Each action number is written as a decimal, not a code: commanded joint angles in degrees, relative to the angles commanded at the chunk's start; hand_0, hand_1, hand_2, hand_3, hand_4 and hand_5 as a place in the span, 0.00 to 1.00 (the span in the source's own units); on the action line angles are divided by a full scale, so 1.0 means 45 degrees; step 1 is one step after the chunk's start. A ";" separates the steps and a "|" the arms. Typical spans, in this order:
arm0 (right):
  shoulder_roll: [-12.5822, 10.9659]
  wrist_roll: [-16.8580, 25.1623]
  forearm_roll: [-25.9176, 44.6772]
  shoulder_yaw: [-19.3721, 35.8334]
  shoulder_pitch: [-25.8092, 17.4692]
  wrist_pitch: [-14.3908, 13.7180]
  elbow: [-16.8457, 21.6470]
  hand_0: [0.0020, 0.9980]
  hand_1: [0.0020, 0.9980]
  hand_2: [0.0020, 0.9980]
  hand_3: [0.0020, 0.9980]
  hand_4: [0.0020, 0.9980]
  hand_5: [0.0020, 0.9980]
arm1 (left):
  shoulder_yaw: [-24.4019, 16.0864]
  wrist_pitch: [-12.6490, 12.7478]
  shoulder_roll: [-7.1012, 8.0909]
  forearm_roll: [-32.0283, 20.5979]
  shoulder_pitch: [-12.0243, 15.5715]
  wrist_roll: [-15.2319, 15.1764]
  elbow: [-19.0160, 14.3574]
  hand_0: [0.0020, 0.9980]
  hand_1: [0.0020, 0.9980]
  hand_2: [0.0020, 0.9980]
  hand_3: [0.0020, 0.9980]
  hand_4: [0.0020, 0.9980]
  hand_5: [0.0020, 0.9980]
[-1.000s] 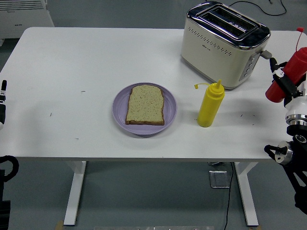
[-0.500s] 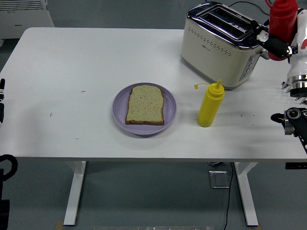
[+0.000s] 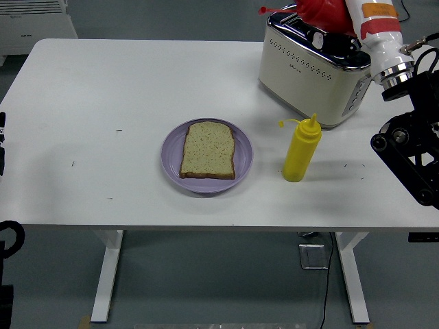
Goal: Pick up the cup,pour liquid into bread,place the cup on the desk
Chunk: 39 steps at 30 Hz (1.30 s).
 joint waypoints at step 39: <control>-0.1192 -0.0725 -0.2238 -0.3565 0.2289 0.1698 -0.0284 0.12 0.10 0.26 0.35 0.76 0.16 | -0.0081 0.0005 0.0000 -0.0004 0.0072 -0.0015 -0.0010 0.79 0.74 0.74 0.68 0.57 1.00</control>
